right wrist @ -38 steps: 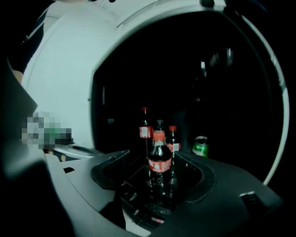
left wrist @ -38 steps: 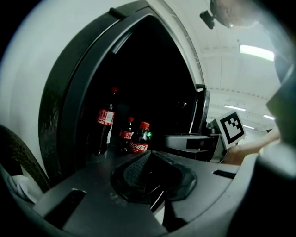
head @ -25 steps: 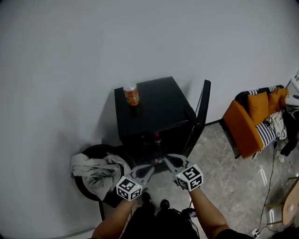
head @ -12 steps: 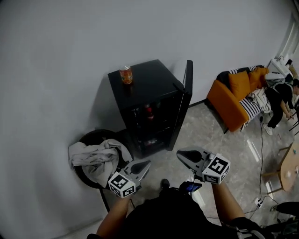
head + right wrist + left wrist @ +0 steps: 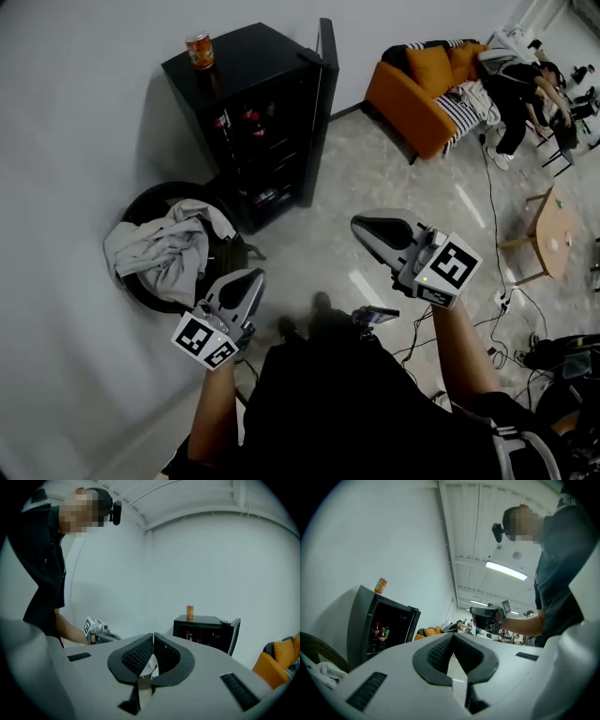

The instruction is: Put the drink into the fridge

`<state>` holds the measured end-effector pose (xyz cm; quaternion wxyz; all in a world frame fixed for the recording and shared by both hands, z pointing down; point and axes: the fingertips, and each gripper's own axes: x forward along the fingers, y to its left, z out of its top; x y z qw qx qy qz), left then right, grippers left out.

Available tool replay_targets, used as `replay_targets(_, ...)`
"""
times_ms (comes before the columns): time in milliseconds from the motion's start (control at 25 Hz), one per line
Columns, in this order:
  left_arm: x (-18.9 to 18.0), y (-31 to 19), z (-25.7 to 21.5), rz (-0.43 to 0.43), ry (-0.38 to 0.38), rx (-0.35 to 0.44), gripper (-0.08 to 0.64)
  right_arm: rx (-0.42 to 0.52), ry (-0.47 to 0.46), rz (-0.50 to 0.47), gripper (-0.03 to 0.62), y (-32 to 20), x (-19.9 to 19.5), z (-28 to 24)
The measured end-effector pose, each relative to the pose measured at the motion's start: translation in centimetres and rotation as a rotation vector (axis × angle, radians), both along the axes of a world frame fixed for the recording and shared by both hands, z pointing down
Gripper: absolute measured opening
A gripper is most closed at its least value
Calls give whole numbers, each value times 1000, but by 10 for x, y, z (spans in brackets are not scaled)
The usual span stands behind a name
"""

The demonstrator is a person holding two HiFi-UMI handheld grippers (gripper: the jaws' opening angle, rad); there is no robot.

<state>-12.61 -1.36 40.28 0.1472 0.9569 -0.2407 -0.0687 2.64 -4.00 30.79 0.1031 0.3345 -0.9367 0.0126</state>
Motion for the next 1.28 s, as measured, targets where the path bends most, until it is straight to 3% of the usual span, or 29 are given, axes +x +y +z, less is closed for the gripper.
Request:
replay_targets(80, 11, 13, -1, 26, 5, 11, 9, -32, 90, -24, 25, 22, 2, 12)
replay_targets(160, 23, 23, -4, 51, 11, 24, 9, -52, 103, -56, 25, 41, 8, 15)
replay_targets(320, 44, 60, 0, 88, -8, -6, 9, -104, 16, -99, 25, 79, 11, 24)
replay_targets(480, 88, 91, -4, 113, -22, -14, 11, -65, -26, -131, 25, 120, 28, 13)
replay_targets(680, 146, 133, -1, 183, -33, -30, 9, -150, -211, -119, 25, 165, 82, 22)
replay_targets(760, 158, 149, -2, 195, -49, -15, 11, -138, -270, -77, 25, 173, 100, 24)
replay_targets(840, 161, 161, -9, 170, -49, 27, 11, -86, -297, 68, 25, 170, 125, 24)
replay_targets(920, 154, 166, -21, 116, -36, 72, 11, -36, -259, 234, 25, 163, 151, 30)
replay_targets(960, 150, 167, -25, 92, -38, 84, 11, -23, -242, 249, 23, 164, 155, 32)
replay_targets(1120, 152, 166, -22, 85, -83, 60, 11, -10, -278, 24, 23, 183, 127, 15)
replay_targets(1280, 148, 169, -25, 77, -86, 74, 11, -20, -275, -92, 23, 188, 103, 19)
